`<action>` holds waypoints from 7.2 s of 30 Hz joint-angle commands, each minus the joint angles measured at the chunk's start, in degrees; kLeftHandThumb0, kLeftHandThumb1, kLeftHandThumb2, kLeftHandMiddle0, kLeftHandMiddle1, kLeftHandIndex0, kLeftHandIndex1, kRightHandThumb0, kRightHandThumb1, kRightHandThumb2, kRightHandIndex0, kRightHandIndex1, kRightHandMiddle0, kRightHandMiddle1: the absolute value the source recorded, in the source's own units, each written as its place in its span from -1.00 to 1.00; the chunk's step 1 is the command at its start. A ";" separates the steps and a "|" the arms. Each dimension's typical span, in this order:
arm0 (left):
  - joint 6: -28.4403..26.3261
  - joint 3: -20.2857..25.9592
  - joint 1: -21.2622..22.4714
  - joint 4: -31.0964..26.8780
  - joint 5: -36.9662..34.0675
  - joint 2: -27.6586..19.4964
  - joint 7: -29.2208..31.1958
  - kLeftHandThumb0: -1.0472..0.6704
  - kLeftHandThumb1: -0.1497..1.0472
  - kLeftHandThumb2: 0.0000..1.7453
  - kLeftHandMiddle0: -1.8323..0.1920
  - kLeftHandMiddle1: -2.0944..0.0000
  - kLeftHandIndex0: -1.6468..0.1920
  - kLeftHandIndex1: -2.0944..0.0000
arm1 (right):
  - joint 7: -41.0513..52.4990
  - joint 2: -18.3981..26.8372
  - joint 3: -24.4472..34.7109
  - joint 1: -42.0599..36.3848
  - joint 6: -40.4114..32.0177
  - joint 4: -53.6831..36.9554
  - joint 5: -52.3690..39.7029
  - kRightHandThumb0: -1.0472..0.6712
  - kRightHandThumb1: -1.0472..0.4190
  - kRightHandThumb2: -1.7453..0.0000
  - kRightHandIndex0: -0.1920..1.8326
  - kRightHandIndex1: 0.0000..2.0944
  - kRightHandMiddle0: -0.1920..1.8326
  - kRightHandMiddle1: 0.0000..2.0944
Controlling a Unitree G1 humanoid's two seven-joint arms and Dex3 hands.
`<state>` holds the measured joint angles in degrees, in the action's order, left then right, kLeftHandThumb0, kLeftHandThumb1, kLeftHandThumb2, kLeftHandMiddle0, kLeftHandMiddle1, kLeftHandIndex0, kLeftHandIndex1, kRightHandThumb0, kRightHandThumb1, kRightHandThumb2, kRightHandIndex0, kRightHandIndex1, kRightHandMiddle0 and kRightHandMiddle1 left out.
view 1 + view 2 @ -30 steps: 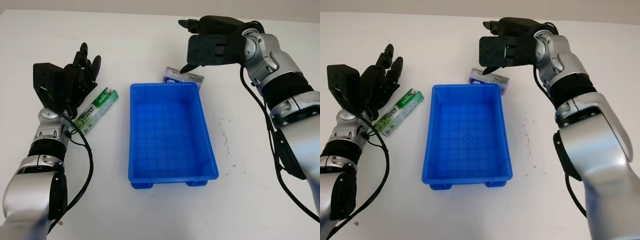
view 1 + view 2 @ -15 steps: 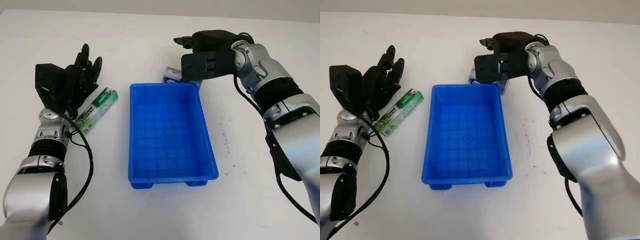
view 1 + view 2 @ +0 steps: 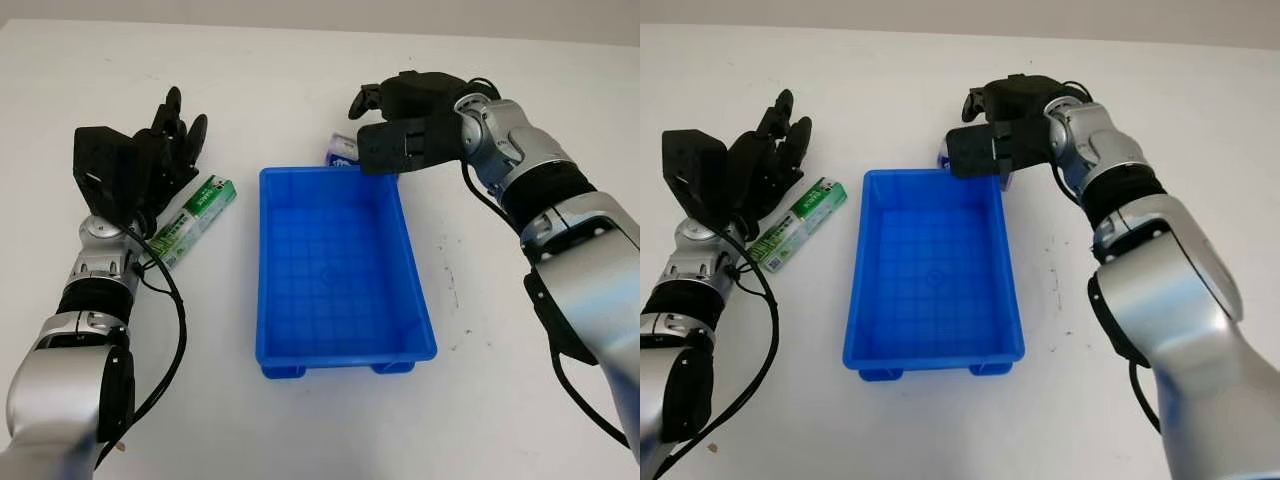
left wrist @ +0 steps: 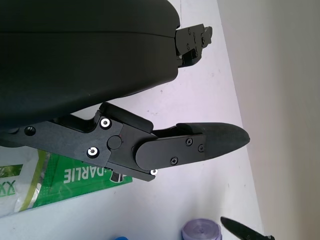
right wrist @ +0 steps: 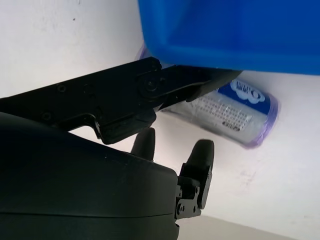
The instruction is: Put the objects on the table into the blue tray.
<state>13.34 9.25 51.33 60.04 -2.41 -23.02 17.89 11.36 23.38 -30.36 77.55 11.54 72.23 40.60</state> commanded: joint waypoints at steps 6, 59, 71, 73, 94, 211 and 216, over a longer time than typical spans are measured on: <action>0.76 0.14 -0.81 -0.97 -0.36 -0.12 0.01 -0.66 1.00 -0.38 1.00 1.00 1.00 1.00 | -1.23 -0.09 -0.24 -1.28 1.90 0.43 0.07 -0.69 -0.92 0.93 -0.88 0.95 -1.00 0.67; 0.28 0.17 -0.96 -1.22 -0.39 -0.20 0.45 -0.66 1.00 -0.37 1.00 1.00 1.00 1.00 | -7.15 7.05 10.79 2.25 9.54 -2.39 -9.96 -0.23 -1.00 0.54 0.12 1.00 -0.25 1.00; 0.27 0.08 -0.19 -0.61 -0.17 -0.46 0.49 -0.65 1.00 -0.38 1.00 1.00 1.00 1.00 | 10.15 11.08 18.45 -3.23 12.15 -25.41 -21.06 -0.27 -1.00 0.59 0.39 1.00 0.12 1.00; -0.43 0.14 0.06 -0.72 -0.27 -0.33 0.31 -0.64 1.00 -0.38 1.00 1.00 1.00 1.00 | 15.31 11.59 19.16 -5.86 10.40 -31.95 -23.58 -0.26 -1.00 0.60 0.28 1.00 0.01 1.00; 0.02 -0.11 1.27 -0.32 -0.16 0.01 0.09 -0.64 1.00 -0.39 1.00 1.00 1.00 1.00 | 44.91 13.08 12.79 -26.21 1.80 -66.06 -29.49 -0.39 -1.00 0.79 0.01 1.00 -0.34 1.00; 24.53 -76.28 24.29 7.13 108.32 -35.64 -94.96 0.07 1.00 -0.47 0.92 0.94 0.91 0.94 | 8.79 5.95 34.32 -34.60 -14.73 -45.28 -39.15 -0.46 -1.00 0.24 -1.00 -1.00 -1.00 -1.00; 23.78 -79.03 24.96 9.47 107.87 -33.60 -98.33 0.01 1.00 -0.50 0.92 0.95 0.92 0.95 | 8.77 5.83 34.53 -34.84 -14.76 -45.44 -39.64 -0.42 -1.00 0.22 -1.00 -1.00 -1.00 -1.00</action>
<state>37.38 -68.88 74.63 68.58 105.71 -56.58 -79.65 20.33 29.40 3.60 42.97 -3.27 27.61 1.28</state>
